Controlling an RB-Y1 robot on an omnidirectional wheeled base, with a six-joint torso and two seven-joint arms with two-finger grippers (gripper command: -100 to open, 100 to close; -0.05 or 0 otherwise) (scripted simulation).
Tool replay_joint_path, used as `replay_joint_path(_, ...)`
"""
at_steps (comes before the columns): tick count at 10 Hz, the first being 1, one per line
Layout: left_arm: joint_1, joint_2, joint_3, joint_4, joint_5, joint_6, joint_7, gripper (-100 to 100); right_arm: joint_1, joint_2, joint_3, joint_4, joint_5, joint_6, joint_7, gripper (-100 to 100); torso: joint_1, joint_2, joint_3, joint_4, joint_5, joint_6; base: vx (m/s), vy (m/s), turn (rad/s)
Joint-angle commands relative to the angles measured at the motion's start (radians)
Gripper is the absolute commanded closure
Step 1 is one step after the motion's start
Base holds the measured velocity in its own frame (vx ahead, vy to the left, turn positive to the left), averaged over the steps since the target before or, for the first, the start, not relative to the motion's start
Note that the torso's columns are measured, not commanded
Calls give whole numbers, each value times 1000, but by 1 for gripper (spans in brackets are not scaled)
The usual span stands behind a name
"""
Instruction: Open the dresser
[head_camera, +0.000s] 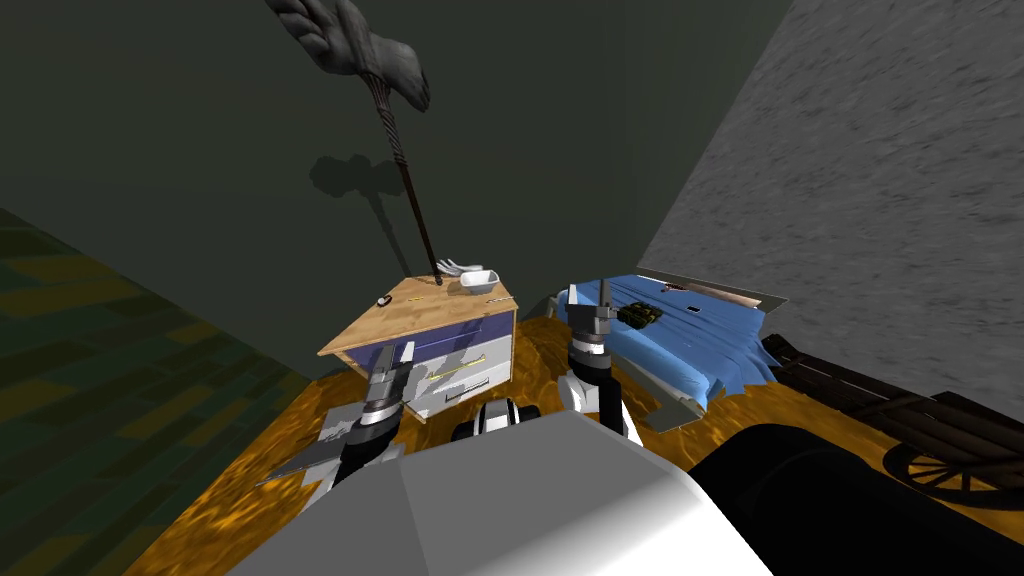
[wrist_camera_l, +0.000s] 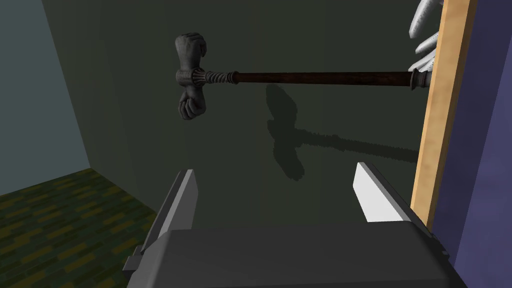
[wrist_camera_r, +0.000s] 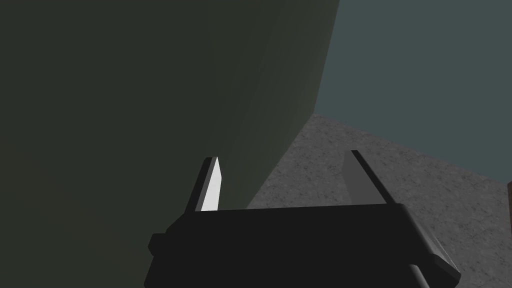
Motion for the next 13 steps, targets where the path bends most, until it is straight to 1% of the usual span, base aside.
replay_joint_path(1, -6, -4, 5, 74, 8, -65, 5, -100, 0, 0, 0, 0, 0, 0, 0, 0, 0, 1, 0, 0, 0, 0, 71, -47, 15)
replay_joint_path(2, -10, -6, 9, 105, 13, -96, 8, -100, 0, 0, 0, 0, 0, 0, 0, 0, 1, 1, 0, 0, 0, 0, 98, -52, 32)
replay_joint_path(3, -10, -6, 9, 127, 13, -100, 8, -100, 0, 0, 0, 0, 0, 0, 0, 0, 1, -1, 0, 0, 0, 0, 73, -32, 20)
replay_joint_path(4, -13, -9, 13, 158, 18, -135, 12, -100, 0, 0, 0, 0, 0, 0, 0, 0, 2, 1, 0, 0, 0, 0, 65, -29, 12)
replay_joint_path(5, -13, -9, 13, 174, 18, -135, 12, -100, 0, 0, 0, 0, 0, 0, 0, 0, 2, 1, 1, 0, 1, 0, 56, -24, 11)
replay_joint_path(6, -17, -12, 17, 208, 23, -168, 15, -100, 0, 0, 0, 0, 0, 0, 0, 0, 2, 2, 1, 0, 0, 0, 66, -30, 20)
replay_joint_path(7, -17, -12, 17, 222, 23, -168, 15, -100, 0, 0, 0, 0, 0, 0, 0, 0, 1, 1, 0, 0, 0, 0, 53, -31, 17)
replay_joint_path(8, -22, -15, 21, 257, 28, -201, 19, -100, 0, 0, 0, 0, 0, 0, 0, 0, 1, 1, 0, 0, 0, 0, 65, -29, 17)
replay_joint_path(9, -22, -15, 21, 270, 28, -201, 19, -100, 0, 0, 0, 0, 0, 0, 0, 0, 1, 0, 0, 0, 0, 0, 60, -30, 12)
replay_joint_path(10, -26, -19, 25, 306, 34, -233, 22, -100, 0, 0, 0, 0, 0, 0, 0, 0, 1, 0, 0, 0, 0, 0, 59, -39, 18)
replay_joint_path(11, -26, -19, 25, 319, 34, -233, 22, -100, 0, 0, 0, 0, 0, 0, 0, 0, 1, 0, 0, 0, 0, 0, 46, -34, 14)
replay_joint_path(12, -30, -22, 29, 356, 39, -265, 26, -100, 0, 0, 0, 0, 0, 0, 0, 0, 1, 1, 1, 0, 0, 0, 70, -33, 16)
replay_joint_path(13, -30, -22, 29, 368, 39, -265, 26, -100, 0, 0, 0, 0, 0, 0, 0, 0, 1, 0, 0, 0, 0, 0, 66, -30, 13)
